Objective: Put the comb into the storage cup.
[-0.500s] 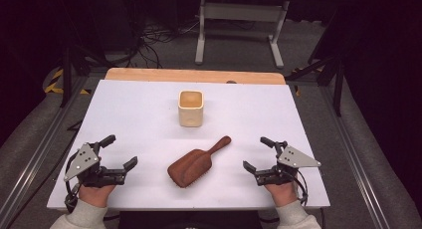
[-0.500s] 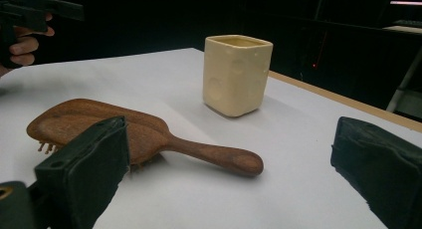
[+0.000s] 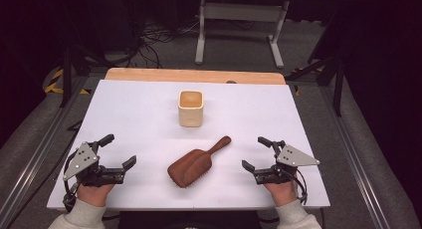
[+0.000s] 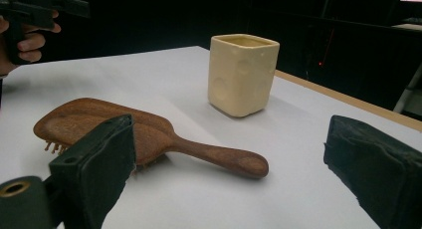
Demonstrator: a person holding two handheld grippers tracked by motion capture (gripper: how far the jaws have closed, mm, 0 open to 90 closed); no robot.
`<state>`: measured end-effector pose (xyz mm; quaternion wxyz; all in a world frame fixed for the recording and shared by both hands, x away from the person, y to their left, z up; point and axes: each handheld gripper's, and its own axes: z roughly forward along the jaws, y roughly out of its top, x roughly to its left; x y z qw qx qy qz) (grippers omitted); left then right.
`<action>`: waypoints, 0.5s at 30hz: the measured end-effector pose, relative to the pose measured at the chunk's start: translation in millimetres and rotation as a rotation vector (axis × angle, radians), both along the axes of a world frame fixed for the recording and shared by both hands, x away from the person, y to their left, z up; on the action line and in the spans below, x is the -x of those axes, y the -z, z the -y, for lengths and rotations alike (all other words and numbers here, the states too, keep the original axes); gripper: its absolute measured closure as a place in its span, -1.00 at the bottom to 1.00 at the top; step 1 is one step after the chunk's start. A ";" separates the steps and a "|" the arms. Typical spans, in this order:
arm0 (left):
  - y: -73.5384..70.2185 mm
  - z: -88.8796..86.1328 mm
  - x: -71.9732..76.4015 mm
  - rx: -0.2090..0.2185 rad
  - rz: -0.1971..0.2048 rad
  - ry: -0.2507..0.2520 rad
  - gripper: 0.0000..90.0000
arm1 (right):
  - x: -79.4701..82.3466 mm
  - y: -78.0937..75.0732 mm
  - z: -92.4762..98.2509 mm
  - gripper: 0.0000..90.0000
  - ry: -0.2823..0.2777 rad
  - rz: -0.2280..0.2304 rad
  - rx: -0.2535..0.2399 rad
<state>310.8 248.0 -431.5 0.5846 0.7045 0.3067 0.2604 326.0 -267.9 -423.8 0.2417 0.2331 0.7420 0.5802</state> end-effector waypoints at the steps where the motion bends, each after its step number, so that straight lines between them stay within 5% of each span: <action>1: 0.5 0.6 -0.1 0.011 0.007 0.000 -0.97 | -0.8 -0.4 -0.6 -0.82 -0.003 -0.006 0.003; 11: -0.8 -2.4 0.1 0.005 0.003 0.008 -0.96 | -22.5 -19.2 -17.5 -0.32 -0.082 -0.047 0.036; 15: -1.0 -2.5 0.2 0.001 0.001 0.010 -0.94 | -32.5 -31.5 -27.5 0.15 -0.118 -0.056 0.055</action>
